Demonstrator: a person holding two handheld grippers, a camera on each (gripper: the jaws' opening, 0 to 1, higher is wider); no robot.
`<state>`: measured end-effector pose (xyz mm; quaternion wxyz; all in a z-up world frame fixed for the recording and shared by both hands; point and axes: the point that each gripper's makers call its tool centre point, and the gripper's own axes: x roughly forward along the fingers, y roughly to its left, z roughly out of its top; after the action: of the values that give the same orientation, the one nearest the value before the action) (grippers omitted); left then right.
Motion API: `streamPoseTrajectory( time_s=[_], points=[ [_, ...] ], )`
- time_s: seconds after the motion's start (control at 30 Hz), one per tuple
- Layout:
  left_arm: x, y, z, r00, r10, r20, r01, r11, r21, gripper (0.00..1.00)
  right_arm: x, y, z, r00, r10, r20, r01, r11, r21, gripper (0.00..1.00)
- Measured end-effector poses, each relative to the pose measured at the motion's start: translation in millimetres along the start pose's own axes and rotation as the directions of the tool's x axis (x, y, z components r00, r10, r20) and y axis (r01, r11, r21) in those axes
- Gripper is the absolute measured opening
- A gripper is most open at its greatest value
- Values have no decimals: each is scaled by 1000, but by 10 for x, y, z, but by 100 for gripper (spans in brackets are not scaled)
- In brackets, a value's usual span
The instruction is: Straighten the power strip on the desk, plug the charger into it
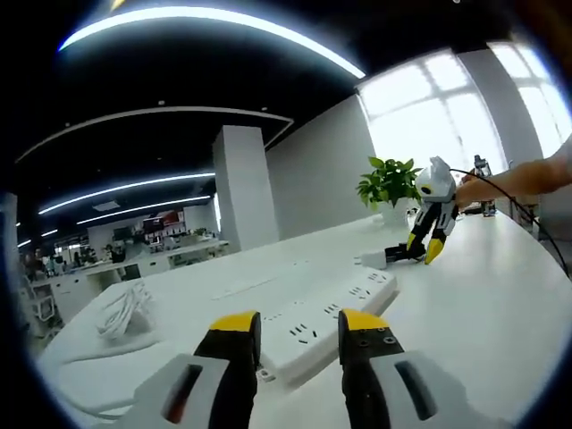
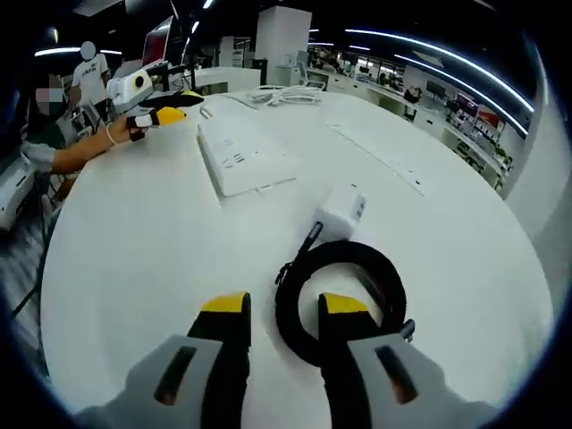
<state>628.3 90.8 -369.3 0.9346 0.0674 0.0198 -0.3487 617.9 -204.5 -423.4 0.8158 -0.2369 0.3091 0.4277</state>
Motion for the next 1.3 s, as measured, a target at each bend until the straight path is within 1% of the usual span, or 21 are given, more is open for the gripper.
streamPoseTrajectory(
  time_s=[0.13,0.17,0.33,0.4,0.47,0.53,0.57,0.6,0.63,0.67,0.7,0.73,0.77,0.83,0.9,0.97,1.03,1.07,1.1,1.13,1.3],
  points=[
    [-2,-4,0,1000,0,0,0,1000,-2,35,9,67,2,1000,7,3,-7,1000,-17,15],
    [-5,-6,-1,1000,1,-1,-1,1000,-2,35,13,87,7,1000,9,4,-9,999,-33,14],
    [-5,-4,-3,1000,3,-1,-3,1000,-4,35,27,156,15,1000,23,1,-23,999,-30,10],
    [-4,-8,-4,1000,3,-2,-3,1000,-3,34,35,143,33,1000,18,9,-18,1000,-25,9],
    [-3,-16,-2,1000,1,-1,-1,1000,-1,34,44,144,123,997,17,73,-18,1000,10,9],
    [-2,-24,-3,1000,-2,-2,2,1000,2,34,41,139,149,995,10,104,-13,999,29,9],
    [-3,-26,-5,1000,-2,-3,2,1000,3,34,42,143,175,992,6,128,-11,999,40,9],
    [-3,-26,-7,1000,-2,-3,2,1000,3,34,44,152,226,986,3,169,-13,998,62,9],
    [-1,-24,-7,1000,-1,-4,1,1000,2,34,32,159,272,977,0,212,-19,996,89,9],
    [0,-23,-2,1000,-1,-2,1,1000,1,34,13,141,341,962,-8,272,-30,990,135,9],
    [0,-23,1,1000,-2,-2,2,1000,1,34,-8,124,393,948,-17,319,-37,986,161,9],
    [0,-21,1,1000,-1,-2,1,1000,3,34,-22,117,418,938,-21,345,-45,982,182,9],
    [0,-20,0,1000,-1,-2,1,1000,3,34,-42,94,447,924,-37,382,-50,975,217,9],
    [2,-17,-6,1000,0,-4,0,1000,3,34,-84,56,526,880,-83,468,-59,958,282,8],
    [5,-15,-14,1000,2,-6,-2,1000,3,34,-141,29,607,828,-123,548,-87,936,341,8],
    [7,-17,-20,1000,2,-8,-2,1000,5,34,-208,-17,669,778,-155,608,-120,915,386,8],
    [12,-25,-23,1000,1,-9,-1,1000,5,34,-249,-21,719,744,-185,643,-135,899,416,8],
    [14,-32,-22,1000,0,-8,0,1000,7,34,-253,2,742,734,-193,651,-134,899,417,8],
    [16,-39,-23,1000,-1,-9,2,1000,10,34,-256,15,754,728,-195,657,-137,898,419,8],
    [18,-45,-25,1000,-2,-11,2,1000,14,34,-250,27,761,729,-194,657,-137,899,417,8],
    [22,-58,-16,1000,-3,-8,3,1000,16,34,-229,174,865,700,-209,683,-142,897,419,8]
  ],
)
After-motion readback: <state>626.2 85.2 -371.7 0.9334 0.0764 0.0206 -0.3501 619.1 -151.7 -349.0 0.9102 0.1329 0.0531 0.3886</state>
